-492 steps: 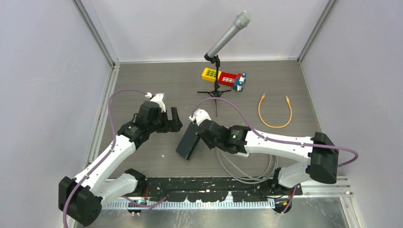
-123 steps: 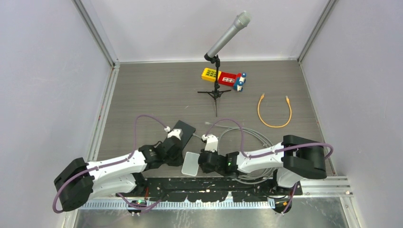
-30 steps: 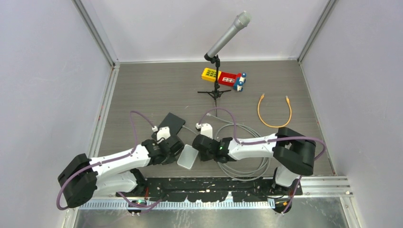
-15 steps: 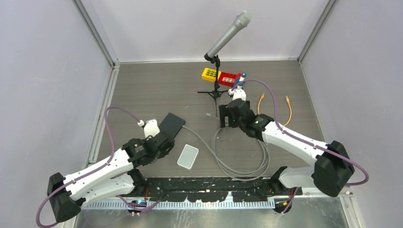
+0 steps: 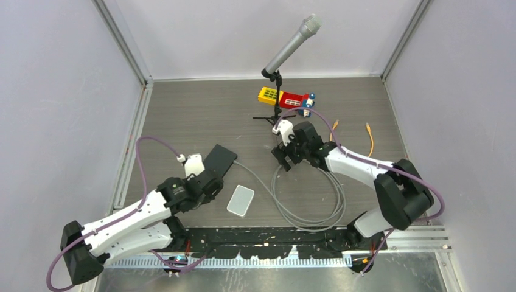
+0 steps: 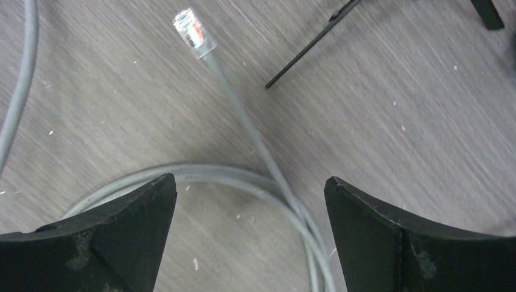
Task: Insert the plug into the switch port
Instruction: Pick up the connector from the center of the board.
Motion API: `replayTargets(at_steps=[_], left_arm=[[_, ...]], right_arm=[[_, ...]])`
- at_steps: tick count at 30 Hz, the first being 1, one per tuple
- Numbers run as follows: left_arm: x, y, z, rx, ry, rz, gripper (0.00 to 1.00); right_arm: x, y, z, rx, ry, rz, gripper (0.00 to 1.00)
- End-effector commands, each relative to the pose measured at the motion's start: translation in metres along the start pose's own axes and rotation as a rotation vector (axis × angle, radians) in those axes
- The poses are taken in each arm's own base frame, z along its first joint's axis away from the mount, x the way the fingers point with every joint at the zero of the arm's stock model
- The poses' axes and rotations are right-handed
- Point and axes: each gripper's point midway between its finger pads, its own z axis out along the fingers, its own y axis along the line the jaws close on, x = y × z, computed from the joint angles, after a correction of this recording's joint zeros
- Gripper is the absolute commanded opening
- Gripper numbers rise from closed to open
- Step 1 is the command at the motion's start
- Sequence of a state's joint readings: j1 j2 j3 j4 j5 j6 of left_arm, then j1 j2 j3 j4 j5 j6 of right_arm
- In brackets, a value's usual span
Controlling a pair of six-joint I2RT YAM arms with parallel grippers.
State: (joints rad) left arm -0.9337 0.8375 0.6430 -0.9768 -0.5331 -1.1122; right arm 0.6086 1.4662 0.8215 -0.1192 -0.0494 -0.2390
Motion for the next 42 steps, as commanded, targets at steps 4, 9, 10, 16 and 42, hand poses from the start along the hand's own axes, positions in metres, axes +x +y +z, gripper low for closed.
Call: replayTargets(at_steps=[4, 9, 10, 16, 42], left_arm=[[-0.006, -0.004, -0.006, 0.055, -0.029, -0.031, 0.00], [-0.013, 0.000, -0.014, 0.109, -0.078, -0.080, 0.00], [-0.015, -0.001, -0.017, 0.125, -0.087, -0.086, 0.00], [-0.024, -0.004, -0.026, 0.181, -0.121, -0.093, 0.01], [-0.077, -0.096, -0.112, 0.668, -0.212, 0.073, 0.16]], right_arm=[[-0.037, -0.023, 0.037, -0.049, -0.062, -0.127, 0.87], [-0.032, -0.034, 0.060, -0.050, -0.020, -0.108, 0.78], [-0.031, -0.035, 0.061, -0.053, -0.008, -0.103, 0.75], [-0.030, -0.032, 0.063, -0.085, 0.013, -0.091, 0.66], [-0.076, -0.074, -0.067, 0.197, -0.084, -0.135, 0.01]])
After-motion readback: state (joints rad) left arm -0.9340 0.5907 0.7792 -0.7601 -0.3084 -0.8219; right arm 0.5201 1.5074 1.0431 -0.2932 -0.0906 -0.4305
